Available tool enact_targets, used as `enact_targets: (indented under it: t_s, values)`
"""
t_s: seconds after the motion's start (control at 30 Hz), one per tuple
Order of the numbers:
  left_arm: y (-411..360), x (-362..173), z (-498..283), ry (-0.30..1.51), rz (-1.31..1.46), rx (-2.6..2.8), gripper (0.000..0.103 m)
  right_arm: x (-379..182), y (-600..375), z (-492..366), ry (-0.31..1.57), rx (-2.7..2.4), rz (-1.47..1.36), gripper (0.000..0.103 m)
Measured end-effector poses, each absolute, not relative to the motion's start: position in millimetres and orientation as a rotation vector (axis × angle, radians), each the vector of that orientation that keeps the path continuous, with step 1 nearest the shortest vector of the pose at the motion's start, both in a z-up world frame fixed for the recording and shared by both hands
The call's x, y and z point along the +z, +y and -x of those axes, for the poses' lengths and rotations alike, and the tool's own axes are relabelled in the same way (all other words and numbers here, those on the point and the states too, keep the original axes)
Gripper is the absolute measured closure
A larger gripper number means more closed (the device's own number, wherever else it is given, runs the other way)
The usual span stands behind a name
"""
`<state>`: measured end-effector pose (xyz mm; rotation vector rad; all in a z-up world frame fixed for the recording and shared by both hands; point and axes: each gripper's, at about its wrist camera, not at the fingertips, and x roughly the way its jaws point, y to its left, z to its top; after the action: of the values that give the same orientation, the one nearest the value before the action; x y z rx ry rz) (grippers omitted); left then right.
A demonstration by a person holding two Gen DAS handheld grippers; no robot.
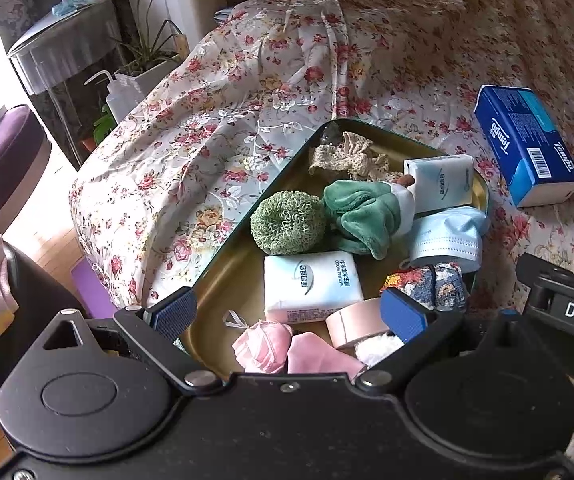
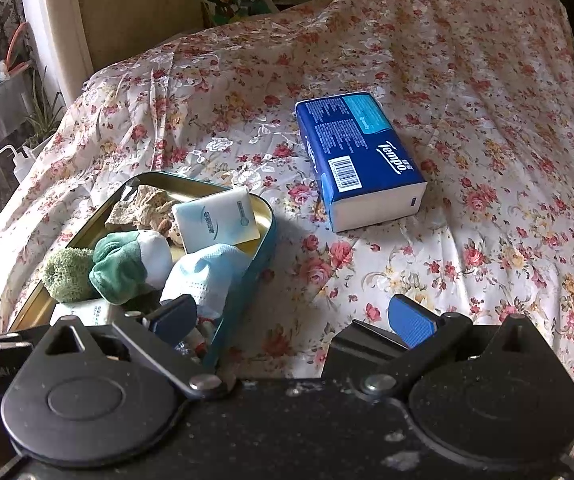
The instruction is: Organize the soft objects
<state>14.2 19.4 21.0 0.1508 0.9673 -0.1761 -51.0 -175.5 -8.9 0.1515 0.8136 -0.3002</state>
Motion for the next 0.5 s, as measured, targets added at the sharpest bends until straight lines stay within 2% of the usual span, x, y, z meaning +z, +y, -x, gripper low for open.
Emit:
enact_targets:
  t_s: [0.5]
  values:
    - [19.9,20.3,-14.6,0.981,-0.148,-0.179,0.007,-10.9,-175.1,50.3,0.820,-0.298,-0.153,0.000]
